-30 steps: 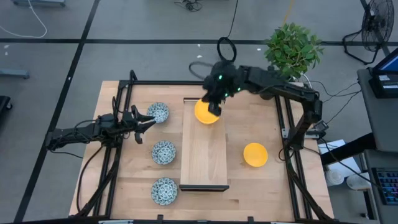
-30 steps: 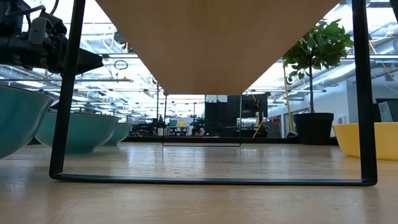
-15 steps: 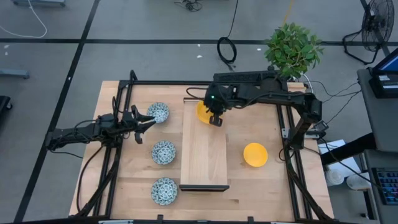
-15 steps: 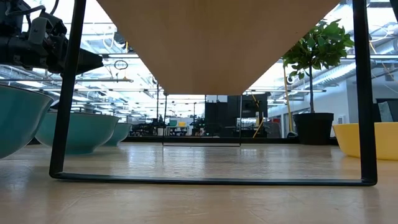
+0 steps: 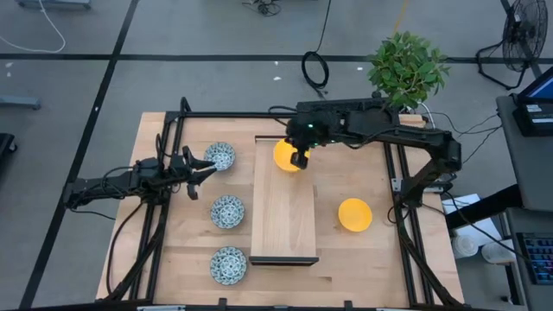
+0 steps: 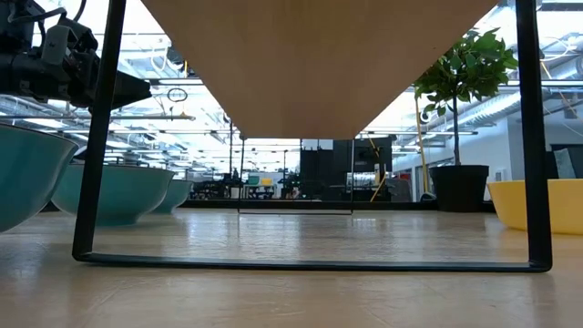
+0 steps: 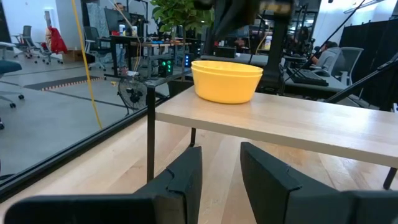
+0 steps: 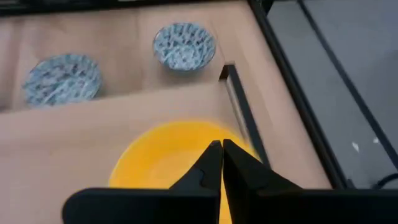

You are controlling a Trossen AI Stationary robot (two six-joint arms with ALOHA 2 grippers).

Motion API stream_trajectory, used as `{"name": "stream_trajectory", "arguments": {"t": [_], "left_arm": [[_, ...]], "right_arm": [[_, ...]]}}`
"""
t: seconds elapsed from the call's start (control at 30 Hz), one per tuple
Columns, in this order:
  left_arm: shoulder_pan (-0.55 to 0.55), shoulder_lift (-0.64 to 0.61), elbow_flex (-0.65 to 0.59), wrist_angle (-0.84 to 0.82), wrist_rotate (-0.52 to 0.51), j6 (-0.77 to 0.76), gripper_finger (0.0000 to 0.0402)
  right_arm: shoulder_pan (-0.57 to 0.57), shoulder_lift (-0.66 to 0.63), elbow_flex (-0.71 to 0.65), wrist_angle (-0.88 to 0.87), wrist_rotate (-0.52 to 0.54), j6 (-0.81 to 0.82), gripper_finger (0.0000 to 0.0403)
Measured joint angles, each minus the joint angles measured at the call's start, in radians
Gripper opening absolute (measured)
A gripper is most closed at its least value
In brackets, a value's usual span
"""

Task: Pick & Place Mini bowls
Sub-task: Stack the yellow bowl on top of the yellow bowl on the shelf

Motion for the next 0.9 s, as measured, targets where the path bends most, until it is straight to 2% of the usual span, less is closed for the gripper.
{"name": "stream_trajectory", "arguments": {"t": [0.13, 0.2, 0.4, 0.67, 0.9], "left_arm": [[0.0, 0.0, 0.0, 0.002, 0.0, 0.0, 0.0113], [0.0, 0.0, 0.0, 0.002, 0.0, 0.0, 0.0113], [0.0, 0.0, 0.0, 0.005, 0.0, 0.0, 0.0113], [0.0, 0.0, 0.0, 0.006, 0.0, 0.0, 0.0113], [0.0, 0.0, -0.001, 0.006, 0.0, 0.0, 0.0113]], "right_arm": [[0.044, -0.088, -0.001, -0.03, -0.001, 0.012, 0.0], [0.072, -0.141, -0.002, -0.098, -0.001, 0.037, 0.0], [0.188, -0.302, -0.037, -0.217, 0.001, 0.209, 0.0], [0.368, -0.528, -0.213, -0.235, -0.002, 0.438, 0.0], [0.518, -0.666, -0.435, -0.19, 0.001, 0.622, 0.0]]}}
